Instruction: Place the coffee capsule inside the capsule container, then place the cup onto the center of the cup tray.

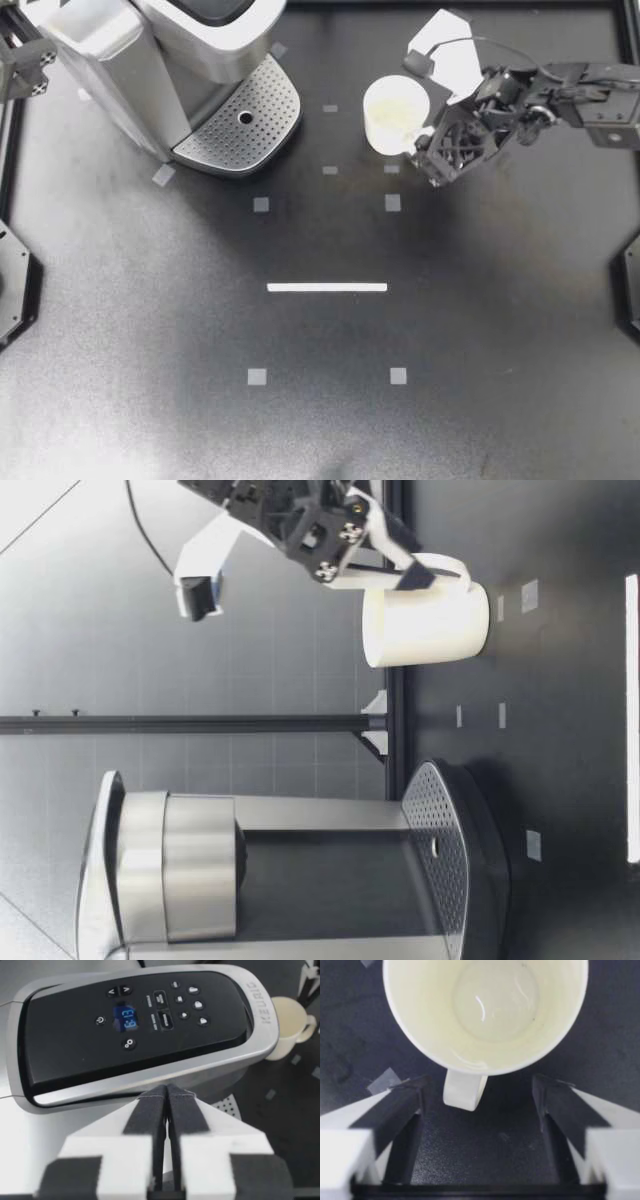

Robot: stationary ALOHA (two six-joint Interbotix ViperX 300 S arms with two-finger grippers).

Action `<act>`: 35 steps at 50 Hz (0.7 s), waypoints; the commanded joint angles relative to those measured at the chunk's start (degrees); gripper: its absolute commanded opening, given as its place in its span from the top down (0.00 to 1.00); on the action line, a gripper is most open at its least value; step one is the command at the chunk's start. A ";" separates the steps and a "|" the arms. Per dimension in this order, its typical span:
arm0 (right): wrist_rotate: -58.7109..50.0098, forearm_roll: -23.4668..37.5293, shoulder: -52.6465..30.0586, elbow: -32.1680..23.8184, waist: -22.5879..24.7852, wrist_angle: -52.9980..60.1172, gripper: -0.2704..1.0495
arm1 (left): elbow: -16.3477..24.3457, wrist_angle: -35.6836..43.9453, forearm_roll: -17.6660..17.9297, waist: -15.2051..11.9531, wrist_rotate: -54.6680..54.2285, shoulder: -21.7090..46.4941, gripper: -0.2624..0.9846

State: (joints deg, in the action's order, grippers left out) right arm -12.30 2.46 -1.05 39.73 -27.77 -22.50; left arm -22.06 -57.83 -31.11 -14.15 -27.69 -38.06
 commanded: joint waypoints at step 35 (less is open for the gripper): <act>0.35 -0.09 1.23 -1.23 -0.44 2.55 0.59 | -0.88 0.97 -0.44 0.00 -0.53 -1.23 0.75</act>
State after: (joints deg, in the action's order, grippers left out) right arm -12.04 2.46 -1.41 39.64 -27.77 -20.57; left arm -23.55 -57.39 -31.20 -14.15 -28.13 -38.94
